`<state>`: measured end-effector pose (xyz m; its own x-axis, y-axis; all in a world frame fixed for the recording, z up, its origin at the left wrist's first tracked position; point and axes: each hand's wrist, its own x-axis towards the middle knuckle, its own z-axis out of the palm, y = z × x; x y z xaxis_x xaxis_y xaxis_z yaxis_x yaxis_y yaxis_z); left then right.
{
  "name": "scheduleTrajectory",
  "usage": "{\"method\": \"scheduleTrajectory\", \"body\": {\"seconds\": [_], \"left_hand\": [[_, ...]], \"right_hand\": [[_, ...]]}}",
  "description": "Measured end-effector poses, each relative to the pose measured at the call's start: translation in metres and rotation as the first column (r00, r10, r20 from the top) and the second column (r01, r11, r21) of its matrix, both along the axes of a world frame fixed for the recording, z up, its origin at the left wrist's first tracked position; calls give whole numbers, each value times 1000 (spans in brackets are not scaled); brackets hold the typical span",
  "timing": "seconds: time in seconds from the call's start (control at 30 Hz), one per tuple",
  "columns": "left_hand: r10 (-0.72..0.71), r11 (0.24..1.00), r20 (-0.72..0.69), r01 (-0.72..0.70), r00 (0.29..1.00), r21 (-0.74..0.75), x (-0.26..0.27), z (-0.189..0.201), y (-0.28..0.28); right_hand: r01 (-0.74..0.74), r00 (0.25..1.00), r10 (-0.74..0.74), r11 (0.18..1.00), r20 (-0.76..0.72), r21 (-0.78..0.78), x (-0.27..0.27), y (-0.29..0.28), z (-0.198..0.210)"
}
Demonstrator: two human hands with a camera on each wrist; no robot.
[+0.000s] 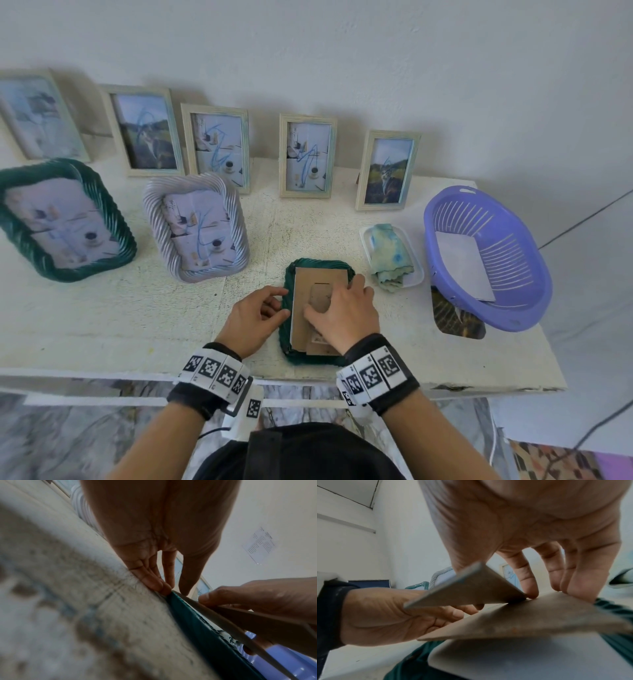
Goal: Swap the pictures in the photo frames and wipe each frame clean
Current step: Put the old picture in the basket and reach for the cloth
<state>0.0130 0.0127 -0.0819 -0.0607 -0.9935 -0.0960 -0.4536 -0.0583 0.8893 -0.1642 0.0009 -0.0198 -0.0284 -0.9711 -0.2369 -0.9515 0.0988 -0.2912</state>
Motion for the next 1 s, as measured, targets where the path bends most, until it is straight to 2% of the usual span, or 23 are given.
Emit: {"method": "scheduleTrajectory", "body": {"seconds": [0.53,0.8,1.0], "left_hand": [[4,1000,-23,-3,1000,7,0,0,0],[0,1000,-16,0,1000,11,0,0,-1],[-6,1000,46,6,999,-14,0,0,0]], "right_hand": [[-3,1000,3,1000,-20,6,2,-2,-10],[-2,1000,3,1000,19,-6,-2,-2,-14],[-10,994,14,999,113,-38,-21,2,-10]]}}
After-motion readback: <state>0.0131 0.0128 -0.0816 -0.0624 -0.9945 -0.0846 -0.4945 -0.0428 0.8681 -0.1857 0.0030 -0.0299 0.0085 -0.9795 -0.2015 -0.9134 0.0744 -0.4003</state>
